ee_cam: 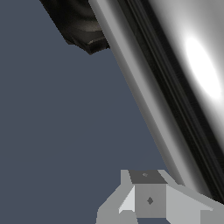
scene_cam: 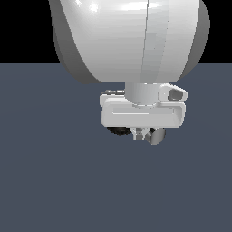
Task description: Turn on the faucet by rotating a designated handle.
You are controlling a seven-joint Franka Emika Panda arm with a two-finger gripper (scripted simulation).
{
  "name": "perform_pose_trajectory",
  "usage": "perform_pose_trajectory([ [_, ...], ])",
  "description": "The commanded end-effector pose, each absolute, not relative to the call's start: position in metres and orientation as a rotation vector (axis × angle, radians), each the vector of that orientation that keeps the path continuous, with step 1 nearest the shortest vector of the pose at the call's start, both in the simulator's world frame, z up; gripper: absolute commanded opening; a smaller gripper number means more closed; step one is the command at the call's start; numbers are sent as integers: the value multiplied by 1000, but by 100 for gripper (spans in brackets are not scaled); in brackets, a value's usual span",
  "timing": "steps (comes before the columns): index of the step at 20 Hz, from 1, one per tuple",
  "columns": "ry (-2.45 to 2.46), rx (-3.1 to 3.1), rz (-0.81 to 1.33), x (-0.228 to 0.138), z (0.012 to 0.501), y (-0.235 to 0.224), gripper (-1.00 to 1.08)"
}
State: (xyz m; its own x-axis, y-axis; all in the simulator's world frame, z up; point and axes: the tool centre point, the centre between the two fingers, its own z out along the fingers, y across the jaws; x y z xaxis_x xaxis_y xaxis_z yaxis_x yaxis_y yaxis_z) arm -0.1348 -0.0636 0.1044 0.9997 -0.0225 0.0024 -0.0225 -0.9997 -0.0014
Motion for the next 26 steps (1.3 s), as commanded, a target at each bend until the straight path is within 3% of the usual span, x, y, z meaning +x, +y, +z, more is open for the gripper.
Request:
perform_pose_trajectory([
  [1, 55, -3141, 0, -134, 101, -83, -100],
  [9, 55, -3141, 0, -132, 101, -116, -100],
  [10, 17, -3142, -15, -127, 105, -102, -100],
  [26, 30, -3142, -10, -84, 104, -147, -100],
])
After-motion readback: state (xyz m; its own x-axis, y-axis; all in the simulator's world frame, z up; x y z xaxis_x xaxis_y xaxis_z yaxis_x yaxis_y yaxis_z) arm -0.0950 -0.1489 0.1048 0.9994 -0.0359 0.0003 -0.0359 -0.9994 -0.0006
